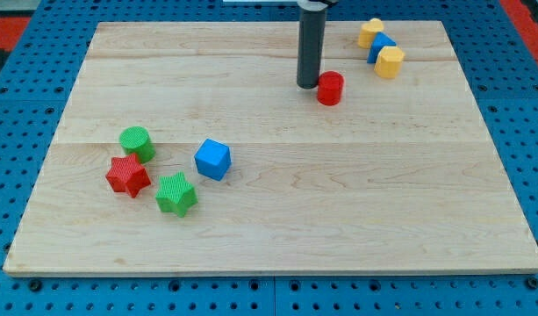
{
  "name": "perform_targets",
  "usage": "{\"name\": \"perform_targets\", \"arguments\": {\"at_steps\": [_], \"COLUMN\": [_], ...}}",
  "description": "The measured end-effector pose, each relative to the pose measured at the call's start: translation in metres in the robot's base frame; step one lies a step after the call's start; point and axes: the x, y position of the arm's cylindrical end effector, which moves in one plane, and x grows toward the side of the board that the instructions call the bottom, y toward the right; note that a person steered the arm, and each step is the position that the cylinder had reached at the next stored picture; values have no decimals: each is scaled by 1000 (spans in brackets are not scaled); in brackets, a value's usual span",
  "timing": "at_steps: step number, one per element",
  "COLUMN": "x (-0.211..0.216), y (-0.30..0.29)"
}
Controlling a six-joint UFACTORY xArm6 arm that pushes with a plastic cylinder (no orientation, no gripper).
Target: Put the red circle at the bottom left side of yellow hexagon
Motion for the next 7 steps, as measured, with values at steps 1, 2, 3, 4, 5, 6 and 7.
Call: {"name": "perform_targets", "arguments": {"at_steps": [1,2,3,4,5,6,7], "x": [8,26,28,28,18,19,54], "y": [-26,-22,-5,39,74,54,12]}}
